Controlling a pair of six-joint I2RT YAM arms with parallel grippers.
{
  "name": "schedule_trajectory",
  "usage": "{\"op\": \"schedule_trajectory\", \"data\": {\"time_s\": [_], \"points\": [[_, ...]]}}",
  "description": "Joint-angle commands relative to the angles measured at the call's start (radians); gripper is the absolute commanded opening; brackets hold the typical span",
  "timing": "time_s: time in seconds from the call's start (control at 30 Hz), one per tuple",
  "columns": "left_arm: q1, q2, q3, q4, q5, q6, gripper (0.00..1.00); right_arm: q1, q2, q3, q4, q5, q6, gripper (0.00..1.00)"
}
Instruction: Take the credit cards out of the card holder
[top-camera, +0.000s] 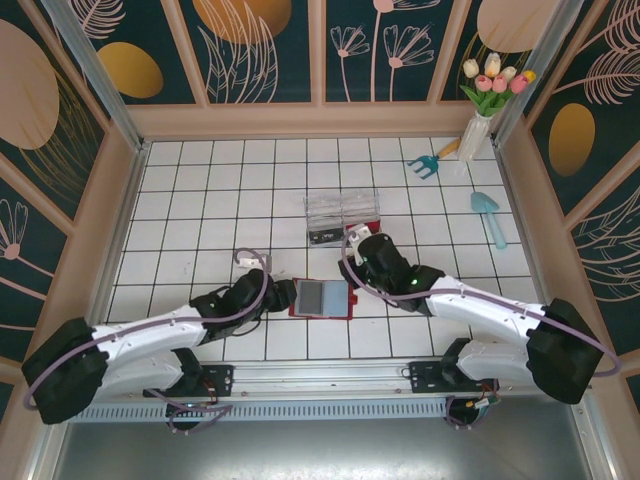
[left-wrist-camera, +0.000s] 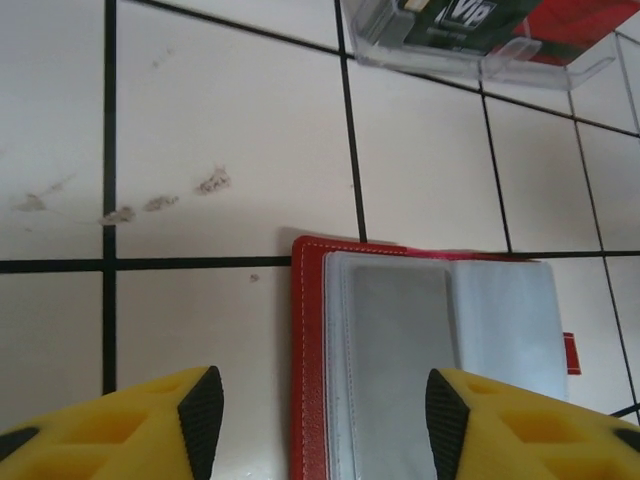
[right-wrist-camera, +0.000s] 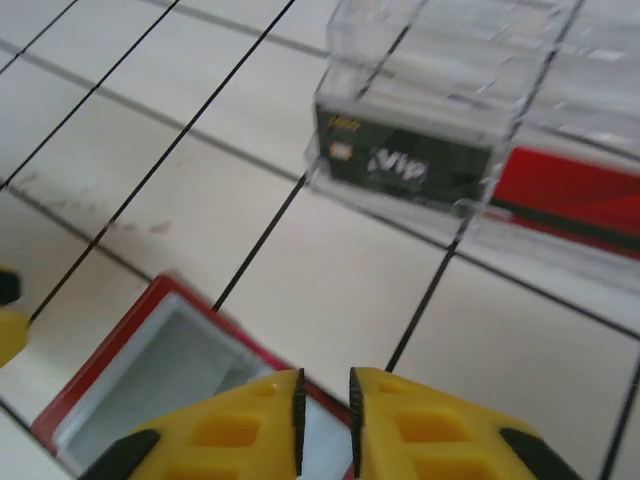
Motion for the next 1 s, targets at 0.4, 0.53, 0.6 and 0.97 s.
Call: {"op": "schedule_trajectory", "data": {"time_s": [0.4, 0.53, 0.6, 0.97], "points": [[0.035, 0.188, 0.053, 0.114, 0.170, 0.014, 0.36, 0.117, 0.199, -0.043, 0.129, -0.098, 0.337, 0.00], [0.034, 0.209, 0.050, 0.142, 0.197, 0.007, 0.36, 0.118, 0.272, -0.019, 0.131, -0.105, 0.324, 0.00], [0.034, 0.215, 0.050, 0.143, 0.202, 0.004, 0.37, 0.116, 0.300, -0.001, 0.093, -0.080, 0.333, 0.00], [0.034, 0.227, 0.056, 0.162, 0.242, 0.000, 0.38, 0.137, 0.296, 0.053, -0.044, 0.027, 0.356, 0.00]]}}
